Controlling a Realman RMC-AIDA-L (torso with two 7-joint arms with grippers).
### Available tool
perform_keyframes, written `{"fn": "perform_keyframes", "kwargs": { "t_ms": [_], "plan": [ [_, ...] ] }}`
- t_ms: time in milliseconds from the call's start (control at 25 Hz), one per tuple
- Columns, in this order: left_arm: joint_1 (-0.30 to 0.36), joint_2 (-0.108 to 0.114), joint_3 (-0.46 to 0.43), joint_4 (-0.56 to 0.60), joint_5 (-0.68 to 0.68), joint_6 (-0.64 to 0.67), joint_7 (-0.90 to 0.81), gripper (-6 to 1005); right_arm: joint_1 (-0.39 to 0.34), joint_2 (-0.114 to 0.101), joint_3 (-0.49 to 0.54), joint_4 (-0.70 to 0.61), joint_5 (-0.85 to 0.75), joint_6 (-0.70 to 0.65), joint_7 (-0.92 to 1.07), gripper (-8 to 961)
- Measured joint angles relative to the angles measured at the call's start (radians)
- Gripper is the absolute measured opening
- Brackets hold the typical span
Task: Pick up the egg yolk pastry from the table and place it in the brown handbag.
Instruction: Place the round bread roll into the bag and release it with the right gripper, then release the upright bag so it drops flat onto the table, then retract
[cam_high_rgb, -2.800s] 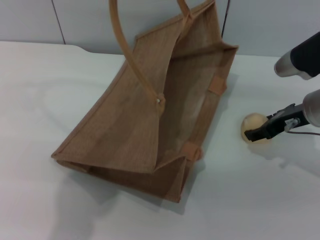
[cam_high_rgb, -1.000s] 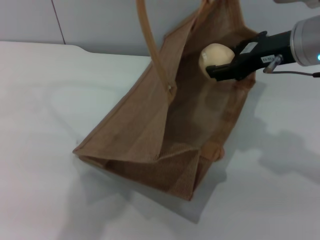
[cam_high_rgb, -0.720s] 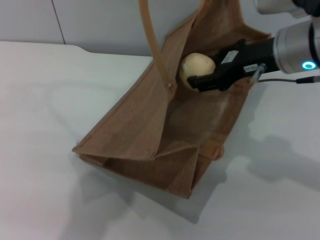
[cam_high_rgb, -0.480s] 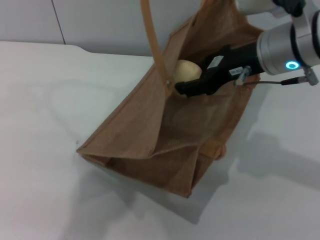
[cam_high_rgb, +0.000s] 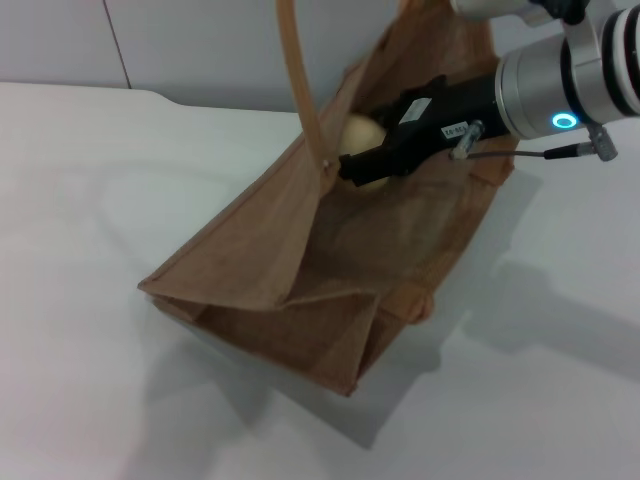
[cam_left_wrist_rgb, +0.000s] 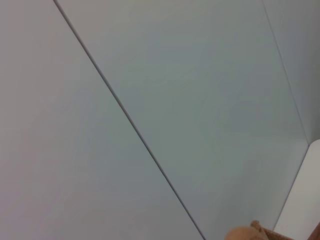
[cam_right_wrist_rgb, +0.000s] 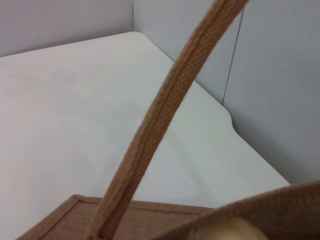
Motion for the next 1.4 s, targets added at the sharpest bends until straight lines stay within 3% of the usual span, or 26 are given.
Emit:
{"fn": "perform_keyframes", "kwargs": {
  "t_ms": [200, 600, 920, 1080, 1240, 1400],
  "plan": [
    [0.000, 0.000, 0.000, -0.003, 0.000, 0.001, 0.001, 144, 0.000, 0.000, 0.004, 0.008, 0.000, 0.001, 0.000, 884],
    [0.027, 0.000, -0.002, -0.005, 0.011, 0.013, 0.000, 146, -0.010, -0.004, 0.015, 0.034, -0.047, -0.009, 0.018, 892],
    [0.058, 0.000, -0.011, -0.005, 0.014, 0.049, 0.000, 147, -0.170, -0.003, 0.198, -0.119, -0.215, -0.125, 0.081, 887],
    [0.071, 0.000, -0.012, -0.005, 0.015, 0.053, -0.001, 148, -0.215, -0.002, 0.250, -0.152, -0.263, -0.133, 0.084, 883],
    [0.080, 0.000, -0.012, -0.007, 0.021, 0.066, -0.006, 149, -0.257, -0.001, 0.267, -0.158, -0.315, -0.049, 0.077, 883],
    [0.095, -0.001, -0.013, -0.007, 0.023, 0.078, -0.010, 149, -0.324, 0.006, 0.246, -0.164, -0.311, 0.136, 0.076, 882]
  ]
}}
